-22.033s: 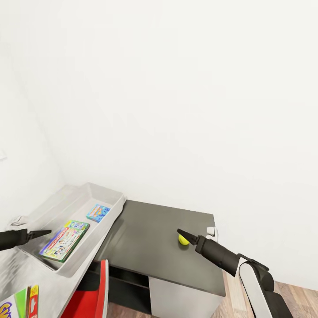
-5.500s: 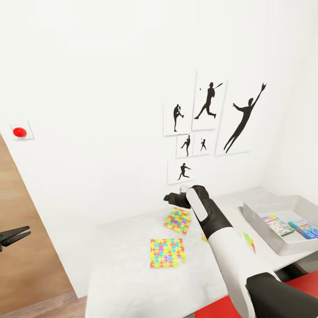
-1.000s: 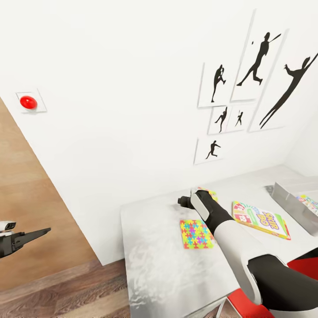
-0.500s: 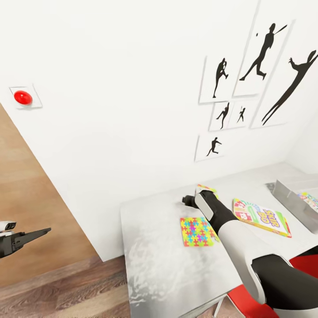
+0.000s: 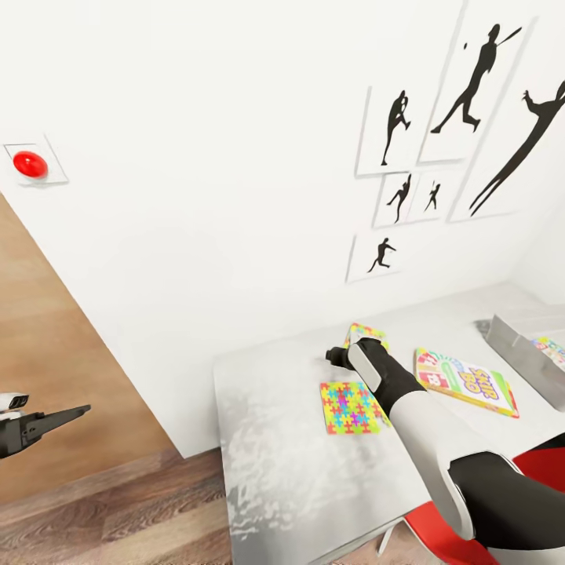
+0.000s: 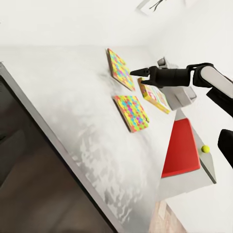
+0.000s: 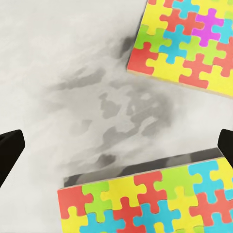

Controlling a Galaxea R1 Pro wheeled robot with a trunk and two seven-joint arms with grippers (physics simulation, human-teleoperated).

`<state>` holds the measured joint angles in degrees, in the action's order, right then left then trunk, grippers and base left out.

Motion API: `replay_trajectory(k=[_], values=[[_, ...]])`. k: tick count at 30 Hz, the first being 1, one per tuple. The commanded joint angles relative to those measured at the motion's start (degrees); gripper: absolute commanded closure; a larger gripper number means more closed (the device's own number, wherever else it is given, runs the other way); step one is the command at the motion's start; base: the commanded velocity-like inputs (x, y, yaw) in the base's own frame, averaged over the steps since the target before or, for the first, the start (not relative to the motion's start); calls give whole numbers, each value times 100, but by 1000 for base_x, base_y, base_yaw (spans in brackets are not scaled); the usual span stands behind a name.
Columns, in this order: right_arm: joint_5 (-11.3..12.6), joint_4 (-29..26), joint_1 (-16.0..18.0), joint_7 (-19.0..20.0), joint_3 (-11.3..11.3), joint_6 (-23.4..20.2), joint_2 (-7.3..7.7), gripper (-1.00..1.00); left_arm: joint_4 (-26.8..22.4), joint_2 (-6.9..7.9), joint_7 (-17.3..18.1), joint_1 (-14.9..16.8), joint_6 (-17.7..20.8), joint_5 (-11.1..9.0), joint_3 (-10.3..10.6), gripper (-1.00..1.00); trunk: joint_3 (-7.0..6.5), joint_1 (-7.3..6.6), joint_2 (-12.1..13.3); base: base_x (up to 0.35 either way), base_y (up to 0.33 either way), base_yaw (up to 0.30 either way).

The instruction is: Put all the toys in the child's room - the three board games (two on the bed and one on the table), the two jigsaw puzzles on the table, and the tennis ball on the table - inside the toy box on the table in the child's room.

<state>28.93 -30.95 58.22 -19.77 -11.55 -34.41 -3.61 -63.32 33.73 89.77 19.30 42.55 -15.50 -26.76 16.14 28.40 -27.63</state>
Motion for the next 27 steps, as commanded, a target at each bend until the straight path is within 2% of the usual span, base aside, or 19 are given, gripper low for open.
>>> replay_trajectory(k=[1, 21, 27], values=[[60, -7, 5, -56, -32, -13, 5, -100, 0, 2, 23, 4, 61, 4, -1, -100, 20, 2, -10, 0, 0, 0], [60, -7, 8, -53, -23, -11, 23, -100, 5, 3, 23, -3, 61, 5, -5, -100, 207, 2, -10, 0, 0, 0], [60, -7, 13, -53, -18, -16, 176, -100, 6, 3, 23, -5, 61, 3, -5, -100, 263, 2, -10, 0, 0, 0]])
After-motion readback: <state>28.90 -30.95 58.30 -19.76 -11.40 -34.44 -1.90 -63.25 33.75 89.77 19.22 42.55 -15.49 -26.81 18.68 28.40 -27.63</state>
